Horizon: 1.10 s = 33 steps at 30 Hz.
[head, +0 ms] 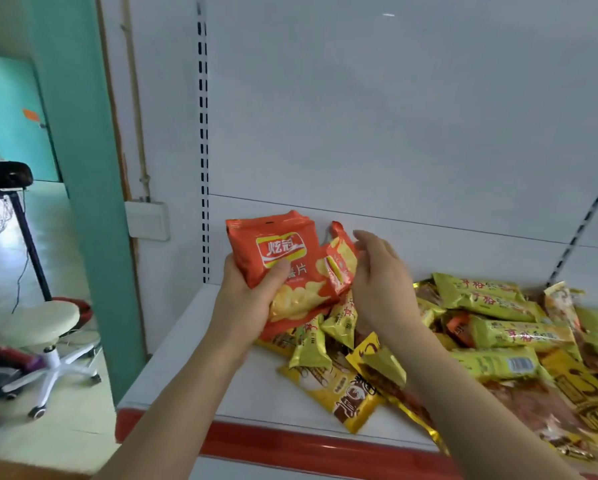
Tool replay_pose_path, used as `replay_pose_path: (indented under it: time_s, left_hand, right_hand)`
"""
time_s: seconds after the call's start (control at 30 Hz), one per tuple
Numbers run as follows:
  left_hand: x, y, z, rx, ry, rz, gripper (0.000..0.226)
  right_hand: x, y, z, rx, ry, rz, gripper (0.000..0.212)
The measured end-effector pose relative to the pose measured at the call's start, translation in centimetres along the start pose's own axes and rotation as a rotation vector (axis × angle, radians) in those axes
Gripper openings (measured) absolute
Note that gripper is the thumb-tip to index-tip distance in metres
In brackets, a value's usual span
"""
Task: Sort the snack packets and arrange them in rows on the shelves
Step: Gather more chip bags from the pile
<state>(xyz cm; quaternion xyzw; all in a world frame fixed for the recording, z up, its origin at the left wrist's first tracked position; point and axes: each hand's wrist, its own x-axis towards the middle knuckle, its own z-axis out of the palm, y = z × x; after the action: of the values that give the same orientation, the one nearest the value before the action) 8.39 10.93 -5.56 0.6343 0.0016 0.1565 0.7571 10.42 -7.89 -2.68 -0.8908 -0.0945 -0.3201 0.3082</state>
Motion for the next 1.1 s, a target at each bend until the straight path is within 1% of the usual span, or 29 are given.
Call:
replay_pose_path:
  time_s: [0.07, 0.1, 0.13, 0.17, 0.2, 0.23, 0.27, 0.3, 0.33, 0.4, 0.47, 0.5, 0.53, 0.63, 0.7, 0.77, 0.83, 0.9, 1.0, 1.03, 1.1]
  left_hand:
    - [0.6, 0.0, -1.3, -0.024, 0.043, -0.003, 0.050]
    - [0.7, 0.0, -1.9, -0.035, 0.056, -0.003, 0.049]
    - [0.7, 0.1, -2.3, -0.042, 0.064, -0.002, 0.047]
    - [0.7, 0.1, -2.7, -0.042, 0.067, -0.002, 0.047]
    - [0.7, 0.1, -3.0, -0.033, 0.069, -0.008, 0.048]
    - [0.7, 0.1, -3.3, -0.020, 0.070, -0.016, 0.050]
    - [0.8, 0.1, -3.6, -0.008, 0.074, -0.022, 0.052]
    - [0.9, 0.0, -3.7, 0.003, 0.082, -0.025, 0.052]
    - [1.0, 0.0, -3.8, 0.013, 0.089, -0.026, 0.052]
    - [0.9, -0.2, -3.8, 0.035, 0.080, -0.027, 0.052]
    - [0.9, -0.2, -3.7, 0.053, 0.063, -0.021, 0.054]
    - [0.9, -0.3, -3.7, 0.059, 0.058, -0.018, 0.054]
    - [0.9, -0.3, -3.7, 0.063, 0.054, -0.018, 0.054]
    - [1.2, -0.3, -3.8, 0.064, 0.047, -0.020, 0.053]
    - [1.2, -0.4, -3.9, 0.067, 0.045, -0.022, 0.049]
    - [1.1, -0.7, -3.9, 0.067, 0.038, -0.025, 0.049]
    - [1.0, -0.9, -4.0, 0.077, 0.037, -0.034, 0.050]
    - [1.3, -0.8, -4.2, 0.077, 0.057, -0.037, 0.052]
    - [2.2, -0.3, -4.4, 0.085, 0.122, -0.018, 0.055]
    - [2.5, 0.0, -4.3, 0.090, 0.132, -0.004, 0.054]
    - [2.8, 0.5, -3.8, 0.096, 0.131, 0.037, 0.053]
  right_hand:
    - [1.5, 0.9, 0.5, -0.236, -0.198, -0.066, 0.064]
    - [2.2, 1.0, 0.8, -0.320, -0.277, -0.114, 0.071]
    - [2.9, 0.9, 1.4, -0.372, -0.322, -0.142, 0.072]
    - [3.3, 0.8, 2.0, -0.410, -0.330, -0.150, 0.070]
    - [3.6, 0.6, 2.6, -0.394, -0.307, -0.086, 0.066]
    - [3.9, 0.3, 3.1, -0.345, -0.249, 0.032, 0.065]
    - [4.2, 0.0, 3.6, -0.295, -0.196, 0.194, 0.072]
    - [4.4, -0.2, 4.0, -0.292, -0.181, 0.332, 0.084]
    - [4.7, -0.2, 4.4, -0.356, -0.205, 0.411, 0.097]
    - [4.9, 0.1, 5.1, -0.433, -0.286, 0.477, 0.113]
    - [4.9, 0.4, 5.9, -0.403, -0.347, 0.484, 0.116]
    - [4.8, 0.5, 6.3, -0.403, -0.356, 0.465, 0.111]
    - [4.6, 0.6, 6.6, -0.416, -0.347, 0.426, 0.101]
    - [4.3, 0.5, 7.2, -0.397, -0.237, 0.298, 0.060]
    - [4.2, 0.2, 7.3, -0.371, -0.213, 0.267, 0.044]
    - [4.0, 0.2, 7.5, -0.337, -0.140, 0.239, 0.031]
    - [3.9, 0.1, 7.3, -0.245, -0.039, 0.213, 0.027]
    - [3.9, -0.1, 6.5, -0.084, 0.085, 0.148, 0.026]
    - [3.8, -1.3, 3.8, 0.132, 0.281, -0.059, 0.020]
    - [3.6, -1.9, 2.8, 0.173, 0.314, -0.129, 0.020]
    - [2.6, -3.2, 1.7, 0.228, 0.301, -0.254, 0.019]
